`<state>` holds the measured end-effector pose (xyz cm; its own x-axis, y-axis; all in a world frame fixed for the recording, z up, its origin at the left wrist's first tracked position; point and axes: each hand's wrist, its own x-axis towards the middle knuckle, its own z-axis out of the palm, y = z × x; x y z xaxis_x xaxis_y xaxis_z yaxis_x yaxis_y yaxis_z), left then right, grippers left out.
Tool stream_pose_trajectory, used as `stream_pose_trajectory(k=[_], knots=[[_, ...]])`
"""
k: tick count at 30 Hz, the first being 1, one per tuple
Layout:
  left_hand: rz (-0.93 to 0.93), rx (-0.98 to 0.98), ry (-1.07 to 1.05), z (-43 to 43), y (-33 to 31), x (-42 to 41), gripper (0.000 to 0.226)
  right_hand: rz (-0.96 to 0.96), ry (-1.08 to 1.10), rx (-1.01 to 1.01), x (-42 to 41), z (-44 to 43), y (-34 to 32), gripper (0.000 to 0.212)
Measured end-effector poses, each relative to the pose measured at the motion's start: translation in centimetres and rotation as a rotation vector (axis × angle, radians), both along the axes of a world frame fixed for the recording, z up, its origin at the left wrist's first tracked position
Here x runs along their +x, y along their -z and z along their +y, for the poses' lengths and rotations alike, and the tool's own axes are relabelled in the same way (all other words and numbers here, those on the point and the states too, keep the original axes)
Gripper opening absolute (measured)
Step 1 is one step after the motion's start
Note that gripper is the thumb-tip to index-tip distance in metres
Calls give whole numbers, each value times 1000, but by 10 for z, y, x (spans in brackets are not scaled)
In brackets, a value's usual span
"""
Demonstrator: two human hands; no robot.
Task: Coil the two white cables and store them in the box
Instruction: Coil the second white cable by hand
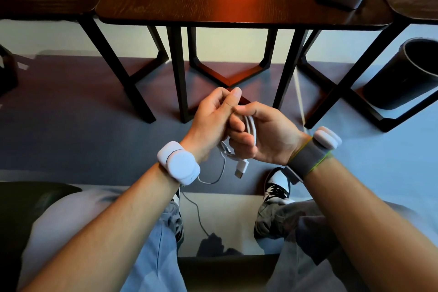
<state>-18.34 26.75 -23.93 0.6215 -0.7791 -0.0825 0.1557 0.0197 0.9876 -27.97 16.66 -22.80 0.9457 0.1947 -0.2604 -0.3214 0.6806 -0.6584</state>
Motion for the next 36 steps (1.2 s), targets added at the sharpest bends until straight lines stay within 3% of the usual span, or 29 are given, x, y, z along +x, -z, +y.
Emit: stream_pose_trajectory(k=[5, 10, 15, 19, 21, 25, 28, 32, 36], knots=[[-144, 92, -12, -2, 1, 2, 45, -18, -37, 108, -1, 5, 1, 45], [-165, 252, 13, -3, 7, 3, 55, 92, 42, -32, 3, 8, 4, 60], [2, 296, -5, -7, 14, 5, 51, 146, 214, -474, 8, 9, 10, 61], [-207, 302, -138, -9, 23, 2, 39, 201, 475, -1021, 12, 16, 20, 70], [-304, 262, -263, -9, 25, 0, 29, 182, 534, -1091, 14, 18, 22, 72], [-337, 175, -375, -8, 18, 5, 15, 120, 496, -781, 15, 20, 17, 63], [-169, 141, -335, -7, 17, 8, 5, 108, 309, -567, 14, 20, 14, 55], [-34, 49, -221, -3, 12, 5, 18, 44, 42, -280, 7, 14, 9, 68], [60, -24, -107, 0, 1, 2, 20, -25, -22, -36, 0, 14, 7, 60]])
